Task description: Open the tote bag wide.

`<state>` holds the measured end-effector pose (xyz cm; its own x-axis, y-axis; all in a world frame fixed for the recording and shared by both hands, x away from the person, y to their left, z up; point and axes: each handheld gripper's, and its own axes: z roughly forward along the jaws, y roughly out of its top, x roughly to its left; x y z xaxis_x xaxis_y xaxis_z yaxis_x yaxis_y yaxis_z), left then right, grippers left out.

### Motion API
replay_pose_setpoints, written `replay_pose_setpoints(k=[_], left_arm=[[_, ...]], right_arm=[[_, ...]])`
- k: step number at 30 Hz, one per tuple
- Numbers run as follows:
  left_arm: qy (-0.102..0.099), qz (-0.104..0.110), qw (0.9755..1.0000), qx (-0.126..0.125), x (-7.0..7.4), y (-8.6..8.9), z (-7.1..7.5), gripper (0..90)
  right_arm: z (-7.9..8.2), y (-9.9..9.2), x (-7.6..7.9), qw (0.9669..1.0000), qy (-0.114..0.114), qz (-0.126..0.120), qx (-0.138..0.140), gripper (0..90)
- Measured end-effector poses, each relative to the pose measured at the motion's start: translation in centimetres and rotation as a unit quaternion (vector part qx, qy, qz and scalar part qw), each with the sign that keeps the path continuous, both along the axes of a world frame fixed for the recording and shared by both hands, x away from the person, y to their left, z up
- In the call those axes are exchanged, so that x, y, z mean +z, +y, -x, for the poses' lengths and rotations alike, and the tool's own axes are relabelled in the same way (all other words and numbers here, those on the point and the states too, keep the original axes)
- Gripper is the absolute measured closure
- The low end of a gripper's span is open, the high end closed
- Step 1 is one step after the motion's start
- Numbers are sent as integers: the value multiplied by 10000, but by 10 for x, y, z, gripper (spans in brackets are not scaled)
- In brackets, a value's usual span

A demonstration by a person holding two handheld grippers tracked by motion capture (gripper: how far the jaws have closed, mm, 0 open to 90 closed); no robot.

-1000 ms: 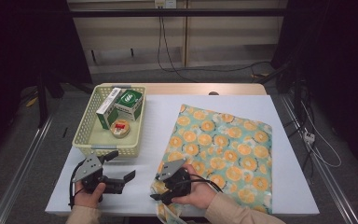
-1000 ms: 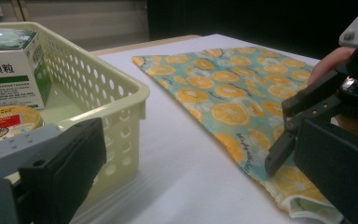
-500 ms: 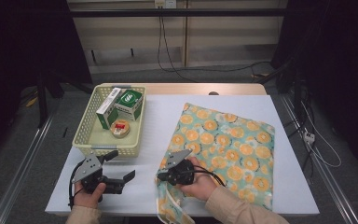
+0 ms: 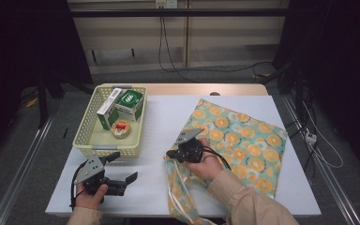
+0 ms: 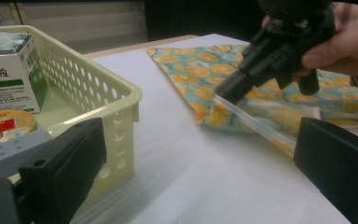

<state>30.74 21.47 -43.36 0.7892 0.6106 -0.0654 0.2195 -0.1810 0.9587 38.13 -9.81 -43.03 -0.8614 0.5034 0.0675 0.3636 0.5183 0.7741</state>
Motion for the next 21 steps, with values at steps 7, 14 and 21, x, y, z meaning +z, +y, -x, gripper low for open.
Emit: replay_pose_setpoints(k=[7, 14, 21], left_arm=[[-19, -18, 10000, -32, 0, -2, 0, 24], [0, -1, 10000, -32, 0, -1, 0, 24], [-9, -17, 10000, -37, -1, -2, 0, 24]], right_arm=[[-27, -13, 13, 9991, 6, -174, -390, 900], [-55, -26, 20, 9961, -15, -334, -815, 900], [-81, -29, 30, 9913, -172, -423, -1232, 900]])
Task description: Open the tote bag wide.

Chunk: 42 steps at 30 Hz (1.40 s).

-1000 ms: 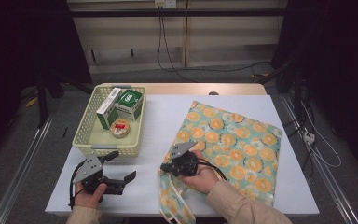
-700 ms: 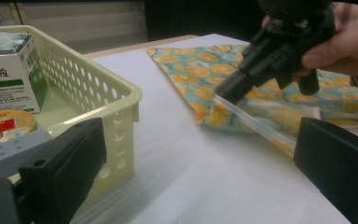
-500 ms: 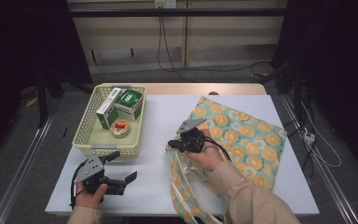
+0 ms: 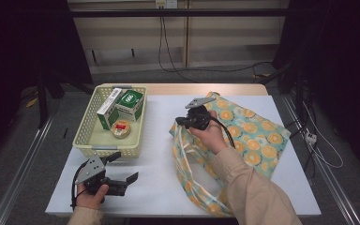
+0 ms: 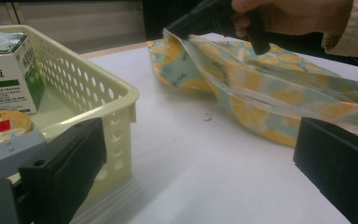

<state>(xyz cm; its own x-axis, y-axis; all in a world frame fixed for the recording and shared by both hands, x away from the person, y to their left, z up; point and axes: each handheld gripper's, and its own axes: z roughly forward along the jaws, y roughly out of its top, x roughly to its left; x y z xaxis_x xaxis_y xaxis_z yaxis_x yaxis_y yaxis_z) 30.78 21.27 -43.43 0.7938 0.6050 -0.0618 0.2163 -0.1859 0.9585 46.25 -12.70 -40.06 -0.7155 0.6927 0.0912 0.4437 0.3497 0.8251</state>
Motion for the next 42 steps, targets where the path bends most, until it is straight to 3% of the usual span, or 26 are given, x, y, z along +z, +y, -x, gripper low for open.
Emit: replay_pose_setpoints(k=[3, 4, 7, 10, 15, 21, 27, 36, 40, 42], left_arm=[[20, 12, 10000, 3, 0, 0, 0, 24], [35, 23, 10000, 4, 0, 0, 0, 24], [39, 19, 10000, 2, 0, 1, 0, 24], [27, 27, 10000, 7, 0, 2, 0, 24], [31, -6, 10000, -12, -1, 1, 1, 24], [33, -21, 10000, -17, -1, -1, 1, 24], [15, -58, 10000, -28, -1, -2, 2, 24], [33, -59, 10000, -6, -1, -2, 2, 24], [40, -54, 10000, -27, -1, -3, 2, 24], [-3, -107, 9999, -62, -1, -3, 2, 24]], right_arm=[[-8, 1, 7, 9996, -194, -170, -148, 900], [-10, 2, 9, 9995, -269, -54, -179, 900], [-14, 4, 6, 9997, -167, -19, -186, 885], [-12, 5, 2, 9995, -148, 12, -265, 570], [-1, 1, 1, 9999, -71, 88, -129, 367], [21, -8, 3, 9998, -38, 176, 50, 319], [47, -14, -3, 9985, -53, 489, 249, 316], [83, -31, -21, 9941, 181, 887, 605, 479], [96, -39, -31, 9924, 194, 1088, 540, 499], [98, -42, -37, 9929, 293, 1063, 441, 550]])
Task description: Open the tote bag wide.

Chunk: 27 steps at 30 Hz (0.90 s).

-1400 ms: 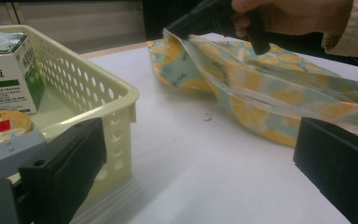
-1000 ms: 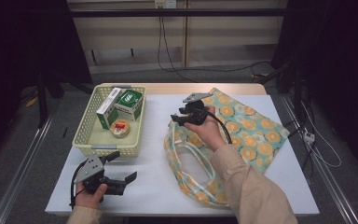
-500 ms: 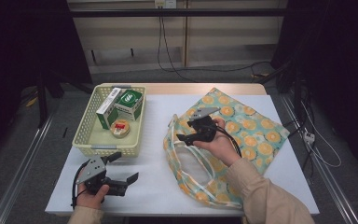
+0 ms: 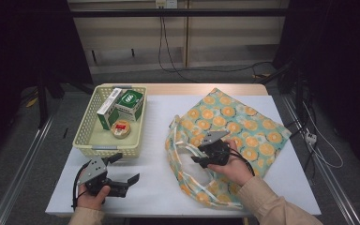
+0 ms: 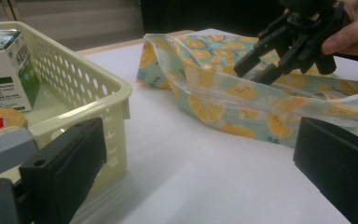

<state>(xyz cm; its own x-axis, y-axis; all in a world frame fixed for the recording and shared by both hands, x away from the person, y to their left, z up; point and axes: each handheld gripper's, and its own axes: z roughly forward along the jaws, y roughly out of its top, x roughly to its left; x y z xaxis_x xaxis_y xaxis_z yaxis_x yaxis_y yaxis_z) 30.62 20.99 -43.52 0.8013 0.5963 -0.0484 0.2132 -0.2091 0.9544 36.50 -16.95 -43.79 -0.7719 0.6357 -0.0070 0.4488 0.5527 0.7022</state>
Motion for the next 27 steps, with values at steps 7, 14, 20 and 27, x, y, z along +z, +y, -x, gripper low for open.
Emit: replay_pose_setpoints(k=[7, 14, 20, 27], left_arm=[[48, 13, 10000, 15, -1, -3, 0, 25], [47, 6, 10000, 40, -1, 0, -1, 25], [41, -3, 10000, 32, -1, -1, 0, 25], [57, 9, 10000, 22, -1, -2, 0, 25]], right_arm=[[-4, -5, -12, 9997, 66, -187, -135, 895], [-1, 7, -2, 9983, -85, -577, -56, 900], [7, 28, -15, 9984, 78, -514, 219, 900], [-6, 17, -21, 9996, -189, -135, -135, 900]])
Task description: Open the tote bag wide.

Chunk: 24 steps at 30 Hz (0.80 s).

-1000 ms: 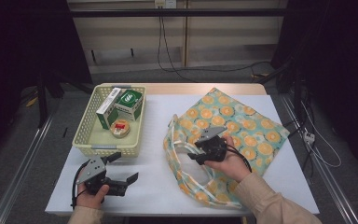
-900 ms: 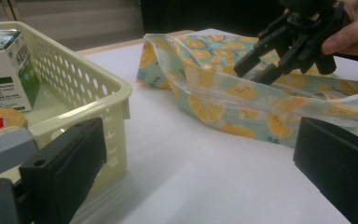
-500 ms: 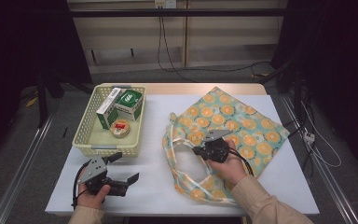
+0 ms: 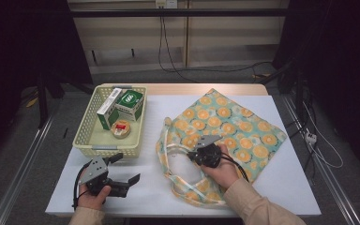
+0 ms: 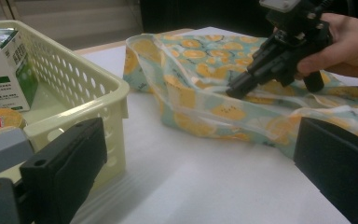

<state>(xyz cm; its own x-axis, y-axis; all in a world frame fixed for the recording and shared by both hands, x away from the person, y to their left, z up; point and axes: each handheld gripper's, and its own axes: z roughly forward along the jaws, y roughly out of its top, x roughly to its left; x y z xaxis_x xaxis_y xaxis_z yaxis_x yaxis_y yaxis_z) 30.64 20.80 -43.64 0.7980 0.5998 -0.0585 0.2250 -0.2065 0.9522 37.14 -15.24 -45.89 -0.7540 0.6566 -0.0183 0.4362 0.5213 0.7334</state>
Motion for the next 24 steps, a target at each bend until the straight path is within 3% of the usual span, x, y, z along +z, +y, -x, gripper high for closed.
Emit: replay_pose_setpoints(k=[6, 8, 13, 15, 19, 21, 24], left_arm=[[-26, -13, 10000, -4, 0, 0, -1, 25], [-52, -60, 10000, -25, 0, 0, -1, 25], [-40, -30, 10000, 8, 0, 1, -2, 25], [-13, 8, 10000, 17, 0, 2, -2, 25], [16, 16, 10000, 29, 0, 2, -1, 26], [-7, 7, 10000, 8, 0, 1, -1, 25], [-15, 4, 10000, -7, 0, 0, -1, 25]], right_arm=[[-28, -20, -1, 9984, 15, -52, -571, 900], [-37, -24, -1, 9978, -27, 33, -669, 900], [-53, -33, 2, 9955, -67, -39, -942, 900], [-53, -34, 4, 9956, 46, -315, -882, 900], [-41, -18, 8, 9985, 82, -329, -431, 895], [-37, -11, 10, 9989, 24, -328, -335, 834], [-29, -3, 13, 9988, 161, -455, -44, 810]])
